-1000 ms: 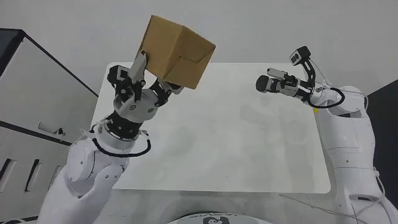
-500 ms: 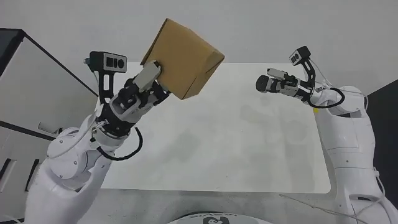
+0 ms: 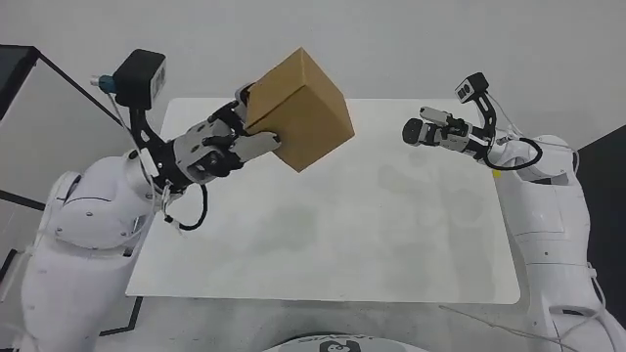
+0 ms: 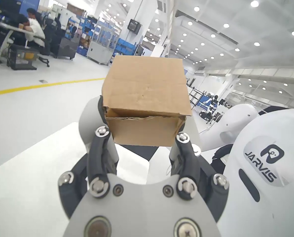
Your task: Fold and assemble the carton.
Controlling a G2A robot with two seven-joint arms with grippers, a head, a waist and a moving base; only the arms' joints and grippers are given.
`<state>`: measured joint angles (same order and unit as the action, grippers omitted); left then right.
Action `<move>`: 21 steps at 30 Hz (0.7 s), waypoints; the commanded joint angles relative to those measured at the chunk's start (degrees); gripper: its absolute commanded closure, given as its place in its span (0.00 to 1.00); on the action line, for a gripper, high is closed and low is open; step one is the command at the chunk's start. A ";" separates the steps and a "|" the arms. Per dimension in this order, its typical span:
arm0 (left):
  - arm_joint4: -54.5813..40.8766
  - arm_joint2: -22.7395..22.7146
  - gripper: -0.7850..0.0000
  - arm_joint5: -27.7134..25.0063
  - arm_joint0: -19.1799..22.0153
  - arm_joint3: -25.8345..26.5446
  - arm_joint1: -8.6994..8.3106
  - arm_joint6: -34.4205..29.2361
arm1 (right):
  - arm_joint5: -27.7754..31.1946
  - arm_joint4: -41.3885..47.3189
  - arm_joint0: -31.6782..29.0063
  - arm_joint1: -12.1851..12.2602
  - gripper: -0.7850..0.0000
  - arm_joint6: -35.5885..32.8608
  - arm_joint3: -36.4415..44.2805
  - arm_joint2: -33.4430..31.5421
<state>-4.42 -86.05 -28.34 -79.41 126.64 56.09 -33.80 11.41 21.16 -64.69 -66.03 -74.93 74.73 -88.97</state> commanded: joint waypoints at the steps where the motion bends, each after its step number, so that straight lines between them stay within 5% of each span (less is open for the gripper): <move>1: 0.00 -0.01 1.00 0.35 -0.07 0.05 -0.01 -0.05 | 0.00 0.00 0.00 0.00 0.00 0.00 0.00 0.00; 9: 1.68 -0.31 1.00 -1.13 0.28 0.49 0.09 1.34 | 0.00 0.00 0.00 0.00 0.00 0.00 0.00 0.00; 17: 27.06 -1.67 1.00 -20.60 5.52 -0.88 0.16 3.02 | 0.00 0.00 0.00 0.00 0.00 0.00 0.00 0.00; 21: 34.65 -1.39 1.00 -25.08 6.14 -2.68 0.71 10.06 | 0.00 0.00 0.00 0.00 0.00 0.00 0.00 0.00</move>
<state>27.57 -87.48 -52.33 -73.40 124.32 56.70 -25.27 11.41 21.16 -64.69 -66.03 -74.93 74.73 -88.97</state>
